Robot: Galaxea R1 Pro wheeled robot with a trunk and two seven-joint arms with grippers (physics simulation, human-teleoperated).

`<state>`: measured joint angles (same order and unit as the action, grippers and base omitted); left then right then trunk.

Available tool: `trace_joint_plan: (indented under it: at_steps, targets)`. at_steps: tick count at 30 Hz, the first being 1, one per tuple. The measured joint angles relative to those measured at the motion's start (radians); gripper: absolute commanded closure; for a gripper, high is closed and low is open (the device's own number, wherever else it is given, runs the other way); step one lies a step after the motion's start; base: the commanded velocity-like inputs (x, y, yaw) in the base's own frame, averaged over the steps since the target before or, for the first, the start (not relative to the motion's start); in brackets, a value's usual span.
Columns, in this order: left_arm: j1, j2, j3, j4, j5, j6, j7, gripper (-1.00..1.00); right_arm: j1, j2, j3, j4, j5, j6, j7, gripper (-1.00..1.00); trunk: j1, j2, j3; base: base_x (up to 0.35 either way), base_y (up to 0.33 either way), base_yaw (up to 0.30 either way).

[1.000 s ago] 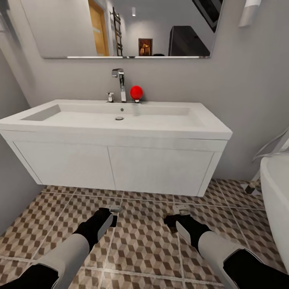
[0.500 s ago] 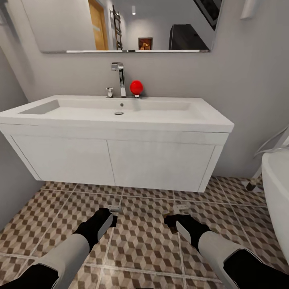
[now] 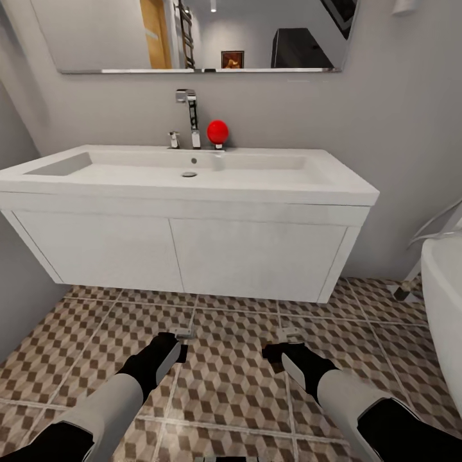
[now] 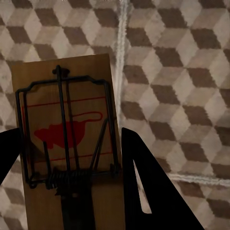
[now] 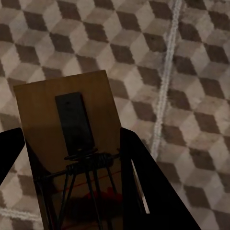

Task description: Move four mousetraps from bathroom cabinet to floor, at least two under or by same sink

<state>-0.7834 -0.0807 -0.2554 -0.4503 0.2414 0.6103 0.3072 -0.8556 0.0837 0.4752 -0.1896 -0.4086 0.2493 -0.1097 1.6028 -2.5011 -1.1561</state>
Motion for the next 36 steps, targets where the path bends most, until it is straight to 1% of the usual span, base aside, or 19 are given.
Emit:
trace_joint_plan:
  at_steps: [7,11,12,13,14,15,16,18,20,22,28,36]
  targets:
    - [0.000,0.000,-0.001,-0.001,0.000,0.000,0.000,1.00,0.000,-0.001,-0.003,0.000,-0.002,-0.002,0.000,1.00,-0.001,0.000,0.000,0.287,0.000,0.000]
    - [0.000,0.000,-0.001,-0.005,0.000,0.000,0.001,1.00,0.001,-0.002,-0.004,0.002,-0.004,-0.007,0.000,1.00,0.000,0.000,0.000,0.075,0.000,0.000]
    - [0.000,0.000,-0.001,-0.005,0.000,-0.001,0.001,1.00,0.001,-0.002,-0.010,0.003,-0.005,-0.008,-0.001,1.00,0.000,0.000,0.000,0.011,0.000,0.000]
    - [0.000,0.000,-0.001,-0.005,0.000,-0.001,0.001,1.00,0.001,-0.002,-0.028,0.003,-0.005,-0.008,-0.002,1.00,0.000,0.000,0.000,0.006,0.000,0.000]
    - [0.000,0.000,-0.001,-0.005,0.000,-0.001,0.001,1.00,0.001,-0.002,-0.057,0.004,-0.005,-0.009,-0.005,1.00,0.000,0.000,0.000,0.003,0.000,0.000]
    - [0.000,0.000,-0.001,-0.003,0.000,-0.001,0.001,1.00,0.001,-0.002,-0.087,0.006,-0.005,-0.009,-0.016,1.00,0.000,0.000,0.000,0.001,0.000,0.000]
    - [0.000,0.000,-0.001,-0.002,0.000,0.000,0.000,1.00,0.001,-0.002,-0.108,0.007,-0.004,-0.009,-0.039,1.00,0.000,0.000,0.000,0.000,0.000,0.000]
    - [0.000,0.000,-0.001,0.001,0.000,0.000,-0.001,1.00,0.002,0.000,-0.124,0.006,-0.004,-0.010,-0.094,1.00,0.000,0.000,0.000,0.000,0.000,0.000]
    - [0.000,0.000,-0.001,0.002,-0.001,-0.001,-0.003,1.00,0.003,0.002,-0.129,0.007,-0.005,-0.030,-0.139,1.00,0.000,0.000,0.000,0.000,0.000,0.000]
    - [0.000,0.001,-0.001,0.003,-0.002,-0.001,-0.003,1.00,0.004,0.002,-0.130,0.009,-0.007,-0.050,-0.153,1.00,0.000,0.000,0.000,0.000,0.000,0.000]
    - [0.000,0.000,-0.004,0.002,-0.002,-0.003,-0.004,1.00,0.004,0.003,-0.131,0.009,-0.008,-0.057,-0.158,1.00,0.000,0.000,0.000,0.086,0.000,0.000]
    - [0.000,0.000,-0.004,-0.001,-0.001,-0.002,-0.002,1.00,0.004,0.003,-0.131,0.009,-0.007,-0.057,-0.158,1.00,0.000,0.000,0.000,0.012,0.000,0.000]
